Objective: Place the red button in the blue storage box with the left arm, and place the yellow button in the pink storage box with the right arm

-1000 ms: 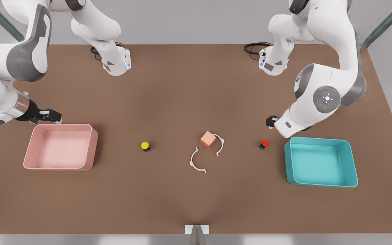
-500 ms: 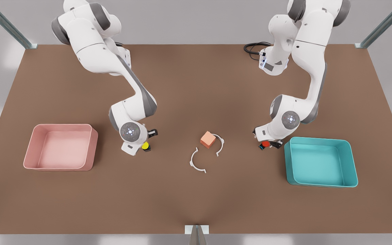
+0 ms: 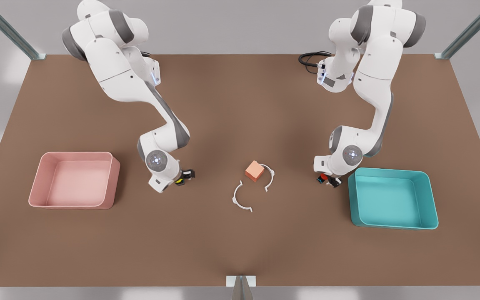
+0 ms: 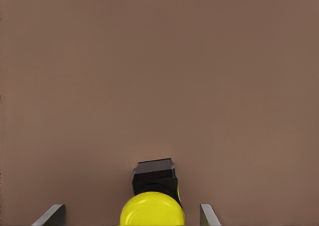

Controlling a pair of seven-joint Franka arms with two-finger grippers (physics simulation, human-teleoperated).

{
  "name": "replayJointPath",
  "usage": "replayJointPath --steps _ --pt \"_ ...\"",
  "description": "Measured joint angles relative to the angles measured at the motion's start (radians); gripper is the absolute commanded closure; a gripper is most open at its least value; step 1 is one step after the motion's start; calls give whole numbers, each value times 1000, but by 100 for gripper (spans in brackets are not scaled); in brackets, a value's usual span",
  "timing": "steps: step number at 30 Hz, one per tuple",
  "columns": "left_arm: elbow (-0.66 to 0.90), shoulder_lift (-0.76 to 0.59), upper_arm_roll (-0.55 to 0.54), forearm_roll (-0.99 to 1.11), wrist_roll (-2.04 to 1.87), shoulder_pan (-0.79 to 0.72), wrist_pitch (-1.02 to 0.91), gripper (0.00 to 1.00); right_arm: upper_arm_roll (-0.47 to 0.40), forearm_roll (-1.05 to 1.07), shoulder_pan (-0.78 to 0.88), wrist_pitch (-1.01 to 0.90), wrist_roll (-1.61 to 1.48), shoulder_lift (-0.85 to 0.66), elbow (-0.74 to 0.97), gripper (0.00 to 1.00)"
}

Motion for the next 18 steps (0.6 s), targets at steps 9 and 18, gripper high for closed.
replayJointPath --steps 9,18 --pt "4 -44 -1 -1 92 1 6 62 0 -15 -18 112 23 35 -72 6" --pt "109 -257 0 -3 190 230 -211 62 1 -11 -17 194 31 48 -71 52"
